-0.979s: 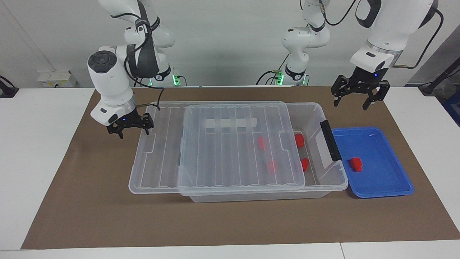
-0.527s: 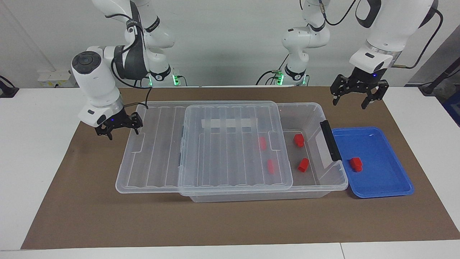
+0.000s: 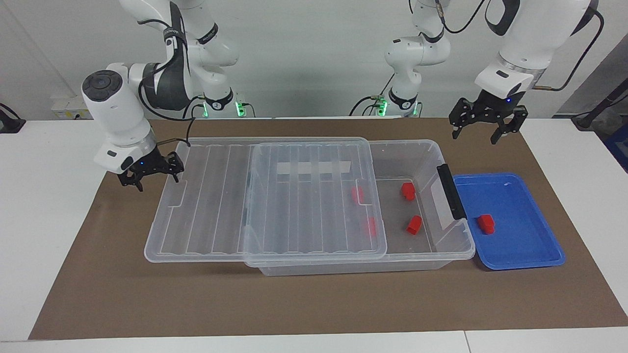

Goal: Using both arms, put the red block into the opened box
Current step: 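Slide the clear lid toward the right gripper to uncover the box, then release the lid and draw the right gripper back from the box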

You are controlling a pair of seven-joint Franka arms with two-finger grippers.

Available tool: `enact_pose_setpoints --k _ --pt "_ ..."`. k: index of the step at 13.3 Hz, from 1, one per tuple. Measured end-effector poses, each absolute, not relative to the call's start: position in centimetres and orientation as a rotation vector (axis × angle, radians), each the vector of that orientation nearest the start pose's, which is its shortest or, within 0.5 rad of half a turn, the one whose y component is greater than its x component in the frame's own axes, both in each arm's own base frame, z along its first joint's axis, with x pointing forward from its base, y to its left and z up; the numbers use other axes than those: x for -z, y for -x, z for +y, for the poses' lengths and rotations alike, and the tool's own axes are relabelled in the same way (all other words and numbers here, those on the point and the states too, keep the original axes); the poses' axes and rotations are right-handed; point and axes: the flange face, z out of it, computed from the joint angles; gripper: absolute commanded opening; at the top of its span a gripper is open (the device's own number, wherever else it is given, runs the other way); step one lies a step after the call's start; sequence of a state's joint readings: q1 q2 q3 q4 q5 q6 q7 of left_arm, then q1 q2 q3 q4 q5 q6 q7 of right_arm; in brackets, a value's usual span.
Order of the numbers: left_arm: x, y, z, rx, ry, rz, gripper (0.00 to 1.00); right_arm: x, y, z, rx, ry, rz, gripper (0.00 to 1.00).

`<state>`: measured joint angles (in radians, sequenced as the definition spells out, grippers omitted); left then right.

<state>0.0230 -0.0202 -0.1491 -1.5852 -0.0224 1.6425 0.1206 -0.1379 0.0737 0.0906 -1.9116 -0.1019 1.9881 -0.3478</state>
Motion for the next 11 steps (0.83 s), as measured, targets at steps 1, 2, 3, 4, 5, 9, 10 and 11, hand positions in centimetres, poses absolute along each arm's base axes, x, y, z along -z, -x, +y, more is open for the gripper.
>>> enact_pose_setpoints --k 1,2,3,4,5,9,10,11 --pt "-63.5 -55.1 -6.6 0.136 3.136 0.361 1.0 -45.6 -57.7 -3.7 -0.024 3.18 -0.545 1.0" --pt "-63.4 -55.2 -5.3 0.152 3.138 0.324 1.0 -45.6 -57.7 -3.9 -0.025 3.181 -0.54 1.0" --pt "-63.2 -55.4 -4.0 0.165 3.139 0.287 1.0 -45.6 -57.7 -4.2 -0.026 3.182 -0.532 1.0" --pt "-62.6 -55.7 -2.8 0.167 3.141 0.255 1.0 -45.6 -57.7 -4.4 -0.027 3.183 -0.526 1.0" --pt "-61.9 -56.1 -1.9 0.162 3.144 0.23 1.0 -45.5 -57.6 -4.5 -0.028 3.183 -0.525 1.0" --pt "-55.8 -60.2 1.7 0.134 3.164 0.15 1.0 -45.6 -57.7 -4.5 -0.026 3.184 -0.525 1.0" --pt "-53.9 -61.5 2.5 0.142 3.167 0.136 1.0 -45.8 -57.6 -4.5 -0.021 3.184 -0.525 1.0" --pt "-51.9 -62.5 3.7 0.146 3.171 0.122 1.0 -46.1 -57.6 -4.4 -0.012 3.186 -0.526 1.0"
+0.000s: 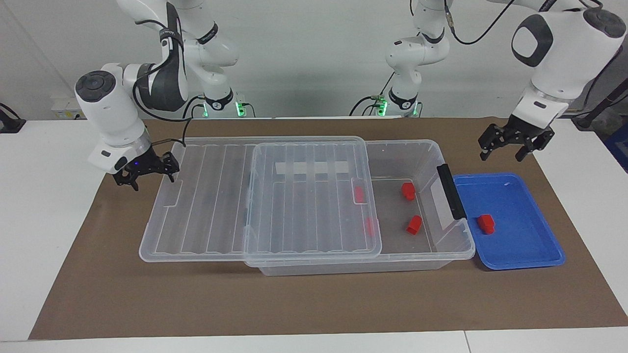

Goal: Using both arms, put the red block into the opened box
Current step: 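Release the lid and draw the right gripper back from the box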

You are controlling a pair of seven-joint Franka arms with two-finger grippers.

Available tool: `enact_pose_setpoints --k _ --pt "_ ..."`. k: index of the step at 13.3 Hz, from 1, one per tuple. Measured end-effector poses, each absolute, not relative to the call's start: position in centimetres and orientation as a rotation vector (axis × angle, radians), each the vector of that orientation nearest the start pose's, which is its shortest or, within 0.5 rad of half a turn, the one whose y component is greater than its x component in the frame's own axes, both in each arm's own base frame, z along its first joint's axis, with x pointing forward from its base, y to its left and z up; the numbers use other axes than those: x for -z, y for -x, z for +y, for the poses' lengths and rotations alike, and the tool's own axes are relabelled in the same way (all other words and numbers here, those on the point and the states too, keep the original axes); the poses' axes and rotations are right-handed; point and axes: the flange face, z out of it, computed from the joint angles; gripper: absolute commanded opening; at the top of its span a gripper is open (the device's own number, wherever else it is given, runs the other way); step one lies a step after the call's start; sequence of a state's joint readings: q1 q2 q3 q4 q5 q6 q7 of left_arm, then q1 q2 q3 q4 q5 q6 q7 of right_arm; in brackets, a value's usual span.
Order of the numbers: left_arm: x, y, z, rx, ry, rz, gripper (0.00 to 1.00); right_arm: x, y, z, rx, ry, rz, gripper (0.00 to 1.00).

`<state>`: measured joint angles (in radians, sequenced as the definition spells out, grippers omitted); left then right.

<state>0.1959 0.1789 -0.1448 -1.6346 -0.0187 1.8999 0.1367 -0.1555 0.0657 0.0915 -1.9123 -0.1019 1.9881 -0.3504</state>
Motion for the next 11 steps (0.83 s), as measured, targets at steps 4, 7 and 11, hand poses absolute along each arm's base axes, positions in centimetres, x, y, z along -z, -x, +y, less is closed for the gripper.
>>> enact_pose_setpoints --k 4,7,11 --pt "-47.8 -63.8 7.2 0.243 3.162 0.049 1.0 -48.9 -57.0 -3.9 0.07 3.215 -0.411 1.0" --pt "-43.9 -64.2 9.4 0.262 3.16 0.007 1.0 -51.2 -56.3 -0.8 0.145 3.234 -0.209 1.0" --pt "-34.7 -64.6 9.0 0.252 3.177 0.01 1.0 -54.0 -56.1 3.4 0.195 3.22 0.065 1.0"
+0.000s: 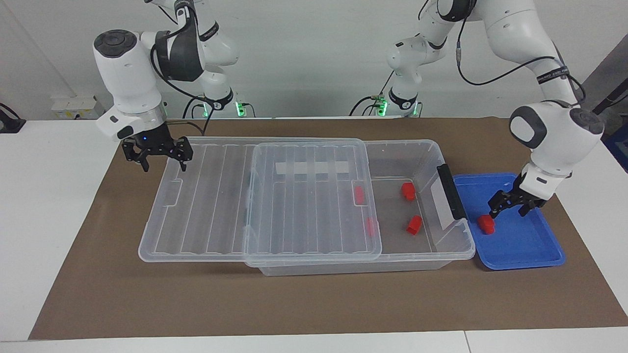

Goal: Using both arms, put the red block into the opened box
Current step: 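Release the lid and draw the right gripper back from the box, then grasp the red block in the blue tray with the left gripper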

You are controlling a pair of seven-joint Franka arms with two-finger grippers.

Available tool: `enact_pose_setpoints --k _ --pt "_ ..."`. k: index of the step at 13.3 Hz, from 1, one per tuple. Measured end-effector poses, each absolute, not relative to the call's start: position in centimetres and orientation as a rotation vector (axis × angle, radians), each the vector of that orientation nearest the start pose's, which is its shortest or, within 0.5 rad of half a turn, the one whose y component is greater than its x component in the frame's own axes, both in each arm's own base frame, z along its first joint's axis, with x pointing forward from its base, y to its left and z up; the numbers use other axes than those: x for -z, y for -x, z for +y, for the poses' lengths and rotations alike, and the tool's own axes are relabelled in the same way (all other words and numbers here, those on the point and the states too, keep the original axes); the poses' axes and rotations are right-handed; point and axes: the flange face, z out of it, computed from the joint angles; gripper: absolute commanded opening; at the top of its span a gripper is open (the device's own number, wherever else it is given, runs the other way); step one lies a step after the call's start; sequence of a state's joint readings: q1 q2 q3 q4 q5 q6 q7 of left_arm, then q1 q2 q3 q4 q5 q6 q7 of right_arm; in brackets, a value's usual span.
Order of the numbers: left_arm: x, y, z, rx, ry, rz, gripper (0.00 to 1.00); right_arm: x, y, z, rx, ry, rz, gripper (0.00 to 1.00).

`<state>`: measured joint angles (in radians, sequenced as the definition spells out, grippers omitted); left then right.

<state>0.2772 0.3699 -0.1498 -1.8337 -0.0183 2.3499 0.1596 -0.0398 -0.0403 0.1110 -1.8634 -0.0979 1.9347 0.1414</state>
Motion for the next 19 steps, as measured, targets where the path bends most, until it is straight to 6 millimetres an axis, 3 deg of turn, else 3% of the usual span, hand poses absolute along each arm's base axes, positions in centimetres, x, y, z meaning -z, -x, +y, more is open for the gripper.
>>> enact_pose_setpoints --k 2,6,10,11,14,16,19 --pt "-33.2 -64.0 9.3 0.256 3.174 0.002 1.0 -56.1 -56.2 4.3 0.213 3.192 0.142 1.0" --pt "-32.6 -63.5 9.5 0.25 3.173 0.0 1.0 -60.4 -56.5 4.3 0.208 3.171 0.185 1.0" --pt "-31.2 -62.9 9.2 0.278 3.148 0.038 1.0 -62.4 -56.2 3.9 0.17 3.155 0.216 1.0" --pt "-31.1 -62.8 9.2 0.277 3.141 0.048 0.96 -62.9 -56.1 3.6 0.154 3.156 0.226 1.0" --pt "-31.1 -62.8 9.2 0.276 3.139 0.056 0.83 -62.8 -56.2 2.5 0.118 3.157 0.255 1.0" --pt "-31.1 -62.8 9.0 0.276 3.139 0.061 0.69 -62.3 -55.9 2.0 0.059 3.156 0.272 1.0" --pt "-31.1 -62.8 9.0 0.276 3.139 0.062 0.63 -61.6 -55.6 2.0 0.005 3.159 0.267 1.0"
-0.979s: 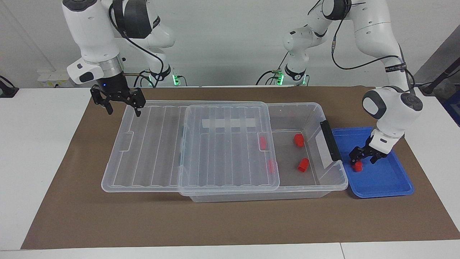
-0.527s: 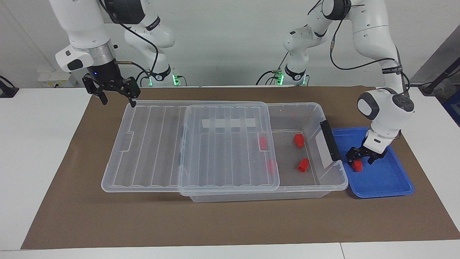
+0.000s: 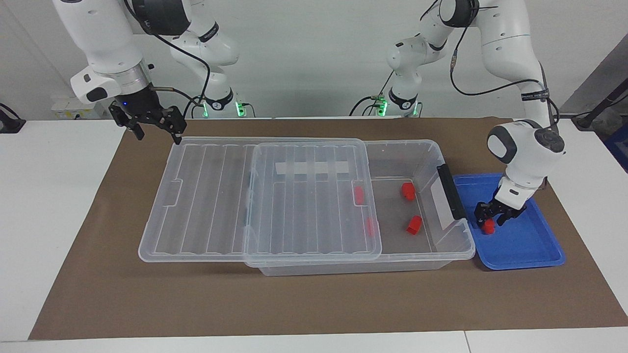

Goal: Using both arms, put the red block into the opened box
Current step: 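Grasp the red block in the blue tray with the left gripper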

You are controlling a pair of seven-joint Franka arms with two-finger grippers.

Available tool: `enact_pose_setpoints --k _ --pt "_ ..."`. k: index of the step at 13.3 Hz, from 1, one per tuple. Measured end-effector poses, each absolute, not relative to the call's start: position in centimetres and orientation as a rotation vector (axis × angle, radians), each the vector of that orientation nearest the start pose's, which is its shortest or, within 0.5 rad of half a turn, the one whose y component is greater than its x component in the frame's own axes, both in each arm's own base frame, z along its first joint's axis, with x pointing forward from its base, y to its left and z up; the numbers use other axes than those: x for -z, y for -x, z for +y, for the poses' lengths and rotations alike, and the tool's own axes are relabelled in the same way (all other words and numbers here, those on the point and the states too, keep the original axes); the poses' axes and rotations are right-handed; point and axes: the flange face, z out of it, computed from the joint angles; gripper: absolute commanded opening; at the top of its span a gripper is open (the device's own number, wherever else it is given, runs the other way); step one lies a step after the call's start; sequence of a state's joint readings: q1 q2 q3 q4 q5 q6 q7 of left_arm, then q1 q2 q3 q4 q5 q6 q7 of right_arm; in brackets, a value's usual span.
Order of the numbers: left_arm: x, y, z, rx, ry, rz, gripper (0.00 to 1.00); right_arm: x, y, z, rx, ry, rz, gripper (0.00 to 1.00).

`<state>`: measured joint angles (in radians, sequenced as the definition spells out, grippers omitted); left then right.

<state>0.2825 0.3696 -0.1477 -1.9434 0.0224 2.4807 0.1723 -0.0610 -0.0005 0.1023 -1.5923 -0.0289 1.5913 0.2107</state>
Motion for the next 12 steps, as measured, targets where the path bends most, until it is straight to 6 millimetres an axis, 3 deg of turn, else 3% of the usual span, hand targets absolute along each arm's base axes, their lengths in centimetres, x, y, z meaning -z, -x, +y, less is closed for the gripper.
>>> enact_pose_setpoints --k 2,6,10,12 --pt "-31.1 -62.8 9.0 0.277 3.139 0.063 0.5 -61.4 -55.4 2.0 -0.01 3.161 0.266 1.0" --pt "-31.1 -62.8 9.0 0.277 3.139 0.063 0.03 -61.3 -55.3 2.0 -0.013 3.161 0.267 1.0" --pt "-31.2 -62.8 9.0 0.261 3.141 0.064 0.0 -61.1 -55.3 2.0 -0.013 3.164 0.233 1.0" --pt "-33.7 -63.3 9.1 0.169 3.153 0.067 0.0 -61.2 -55.3 1.9 -0.013 3.164 0.233 1.0"
